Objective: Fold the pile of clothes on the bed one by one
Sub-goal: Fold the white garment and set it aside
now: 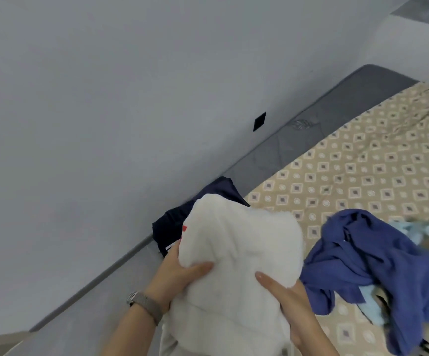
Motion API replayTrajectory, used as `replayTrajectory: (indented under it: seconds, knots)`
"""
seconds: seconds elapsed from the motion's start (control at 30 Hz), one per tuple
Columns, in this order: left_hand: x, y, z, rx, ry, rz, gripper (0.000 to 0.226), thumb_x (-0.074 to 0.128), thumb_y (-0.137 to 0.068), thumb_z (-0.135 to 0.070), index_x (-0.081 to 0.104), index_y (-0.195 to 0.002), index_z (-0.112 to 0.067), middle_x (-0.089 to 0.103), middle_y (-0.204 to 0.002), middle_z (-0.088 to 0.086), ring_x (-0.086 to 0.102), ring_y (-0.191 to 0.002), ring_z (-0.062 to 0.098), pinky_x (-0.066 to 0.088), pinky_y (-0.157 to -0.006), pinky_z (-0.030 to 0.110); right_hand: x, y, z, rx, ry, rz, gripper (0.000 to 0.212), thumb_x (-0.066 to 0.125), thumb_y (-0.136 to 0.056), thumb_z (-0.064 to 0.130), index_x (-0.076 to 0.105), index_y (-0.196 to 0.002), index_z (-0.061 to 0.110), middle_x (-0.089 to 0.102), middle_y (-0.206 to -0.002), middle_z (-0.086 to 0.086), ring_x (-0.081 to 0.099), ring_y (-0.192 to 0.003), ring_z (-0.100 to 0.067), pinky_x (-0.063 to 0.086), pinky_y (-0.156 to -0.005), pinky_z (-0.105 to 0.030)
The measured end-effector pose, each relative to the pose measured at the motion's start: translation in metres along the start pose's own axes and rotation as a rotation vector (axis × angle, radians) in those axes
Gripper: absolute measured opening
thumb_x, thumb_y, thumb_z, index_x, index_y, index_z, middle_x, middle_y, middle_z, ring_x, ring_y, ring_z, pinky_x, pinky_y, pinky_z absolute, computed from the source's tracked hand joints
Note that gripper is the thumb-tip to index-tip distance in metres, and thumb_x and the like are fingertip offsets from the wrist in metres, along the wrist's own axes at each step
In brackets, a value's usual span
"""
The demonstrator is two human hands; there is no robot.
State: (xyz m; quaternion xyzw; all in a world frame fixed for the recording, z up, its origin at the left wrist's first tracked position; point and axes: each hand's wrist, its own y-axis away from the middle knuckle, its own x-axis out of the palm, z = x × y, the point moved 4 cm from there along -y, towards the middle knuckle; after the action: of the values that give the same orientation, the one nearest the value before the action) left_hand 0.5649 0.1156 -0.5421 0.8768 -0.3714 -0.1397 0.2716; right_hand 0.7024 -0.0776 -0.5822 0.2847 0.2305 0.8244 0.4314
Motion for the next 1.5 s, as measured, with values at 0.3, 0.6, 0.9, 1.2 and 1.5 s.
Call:
replayTrajectory:
  seconds: [0.3, 0.6, 0.9, 1.2, 1.5]
  knots:
    - [-0.065, -0.158, -0.066, -0.054, -0.174, 0.113, 0.095, 0.091, -0.034, -0.046, 0.055, -0.12, -0.026, 0.068, -0.113, -0.007, 0.067, -0.1, 0.013, 0.056, -0.08, 0.033, 0.09, -0.104, 0.02, 0.067, -0.1, -0.143, 0.099, 0.099, -0.027, 0.041, 0.064, -0.116, 0.017, 0.075, -0.103, -0.001, 0.072, -0.092, -0.019, 0.059, -0.069, -0.028]
    - [-0.059, -0.281, -0.051, -0.094, -0.331, 0.269, 0.08, 0.091, -0.06, -0.035, 0.044, -0.124, -0.03, 0.057, -0.115, -0.016, 0.056, -0.102, 0.004, 0.046, -0.072, 0.021, 0.101, -0.19, -0.013, 0.055, -0.203, -0.302, 0.092, 0.096, -0.042, 0.038, 0.062, -0.125, 0.017, 0.072, -0.113, 0.001, 0.069, -0.104, -0.019, 0.054, -0.092, -0.043]
    - [-0.05, -0.323, 0.017, -0.086, -0.576, 0.31, 0.109, 0.086, -0.043, -0.057, 0.038, -0.136, -0.026, 0.053, -0.126, -0.015, 0.052, -0.115, 0.01, 0.042, -0.091, 0.025, 0.073, -0.228, -0.07, 0.069, -0.132, -0.406, 0.089, 0.094, -0.046, 0.039, 0.059, -0.126, 0.024, 0.07, -0.116, 0.006, 0.067, -0.108, -0.016, 0.053, -0.096, -0.044]
    - [-0.046, -0.312, -0.004, 0.035, -0.888, -0.034, 0.104, 0.088, -0.06, -0.042, 0.032, -0.144, -0.016, 0.038, -0.142, 0.005, 0.043, -0.127, 0.028, 0.043, -0.101, 0.04, 0.08, -0.215, -0.062, 0.047, -0.071, -0.543, 0.098, 0.094, -0.056, 0.036, 0.042, -0.138, 0.023, 0.058, -0.129, 0.007, 0.057, -0.119, -0.014, 0.047, -0.103, -0.039]
    - [0.004, -0.267, 0.0, 0.636, -1.281, 0.213, 0.088, 0.063, -0.069, -0.064, 0.034, -0.147, -0.033, 0.031, -0.155, -0.001, 0.029, -0.14, 0.02, 0.024, -0.114, 0.041, 0.074, -0.205, -0.037, -0.478, 0.976, -0.517, 0.069, 0.069, -0.085, 0.042, 0.04, -0.146, 0.028, 0.021, -0.16, 0.002, 0.006, -0.149, -0.026, 0.008, -0.12, -0.035]
